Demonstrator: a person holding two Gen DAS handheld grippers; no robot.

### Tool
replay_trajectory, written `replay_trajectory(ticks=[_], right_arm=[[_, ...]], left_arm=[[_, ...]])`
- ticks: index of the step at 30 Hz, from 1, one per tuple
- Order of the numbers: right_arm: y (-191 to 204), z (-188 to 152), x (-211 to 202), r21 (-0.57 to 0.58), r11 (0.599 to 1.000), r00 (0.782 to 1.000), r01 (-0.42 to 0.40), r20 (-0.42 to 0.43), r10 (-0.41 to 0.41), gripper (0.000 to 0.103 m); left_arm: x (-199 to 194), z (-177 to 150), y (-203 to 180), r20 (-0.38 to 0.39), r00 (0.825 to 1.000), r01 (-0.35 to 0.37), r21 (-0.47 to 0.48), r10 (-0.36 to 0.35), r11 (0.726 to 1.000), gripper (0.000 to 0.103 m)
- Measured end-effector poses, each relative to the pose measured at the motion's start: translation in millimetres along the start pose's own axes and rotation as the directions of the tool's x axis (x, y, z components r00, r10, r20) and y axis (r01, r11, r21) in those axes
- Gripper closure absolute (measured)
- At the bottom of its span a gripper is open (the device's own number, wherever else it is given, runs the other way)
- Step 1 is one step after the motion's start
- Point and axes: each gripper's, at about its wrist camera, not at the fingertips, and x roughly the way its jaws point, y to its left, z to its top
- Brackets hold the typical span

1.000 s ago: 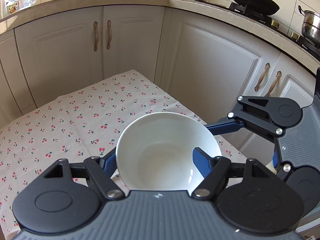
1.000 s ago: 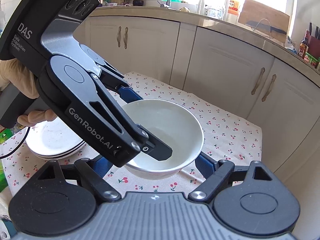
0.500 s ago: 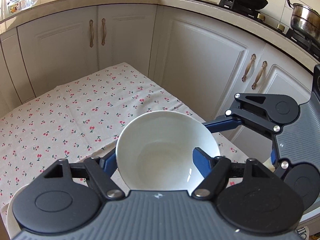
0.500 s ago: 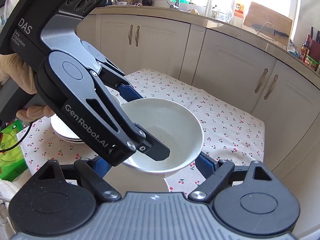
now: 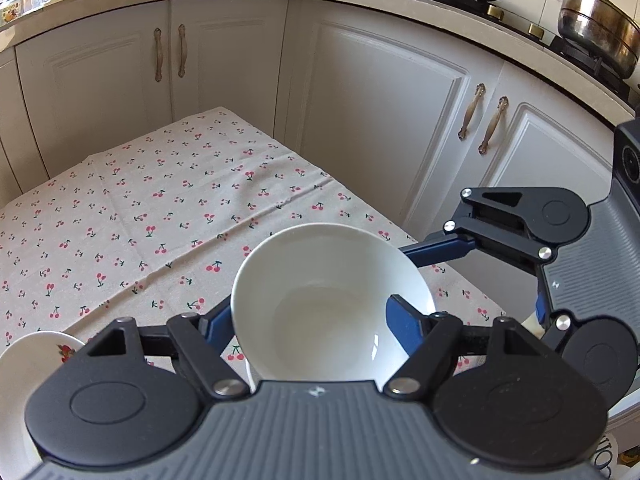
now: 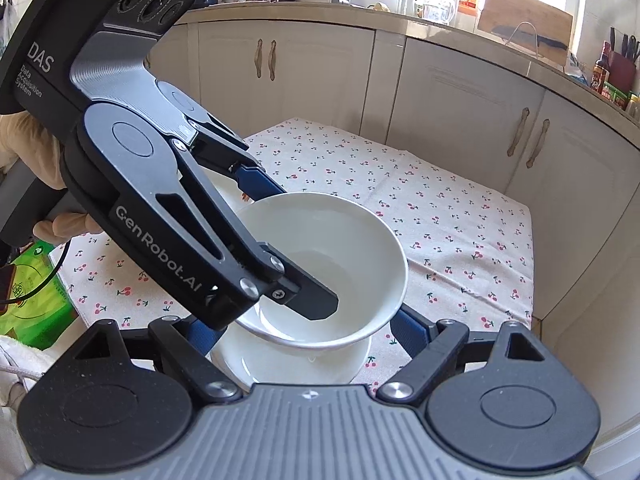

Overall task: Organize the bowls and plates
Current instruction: 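Lower the bowl into the nested bowls and open the left gripper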

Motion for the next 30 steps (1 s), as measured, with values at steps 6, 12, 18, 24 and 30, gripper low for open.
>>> replay_trajectory(ticks=[6,12,18,24,30], right_arm=[[3,-11,7,0.022,1.000,0.999,-0.019,-0.027,0.020,0.012],[3,-15,9,0.030,0.999,0.999,-0.026,-0.039,0.027,0.012],[5,-15,8,0.026,0.999,0.998,-0.027,-0.048,0.028,0.012],[4,-16,9,0.040,0.998,0.998,-0.038,-0.050,0.040,0.012],[0,-17,14,0.054,0.997,0.997,-0.047,-0.051,0.049,0.011]], left_arm=[[7,-9,-1,-0.022,1.000,0.008,0.001,-0.008,1.000,0.026],[10,-13,-1,-0.026,1.000,0.011,0.005,-0.011,1.000,0.026],[13,-16,0,-0.035,0.999,0.014,0.012,-0.014,1.000,0.026],[13,-18,0,-0.035,0.999,0.017,0.014,-0.017,1.000,0.026],[15,-18,2,-0.034,0.999,0.023,0.020,-0.022,1.000,0.017]])
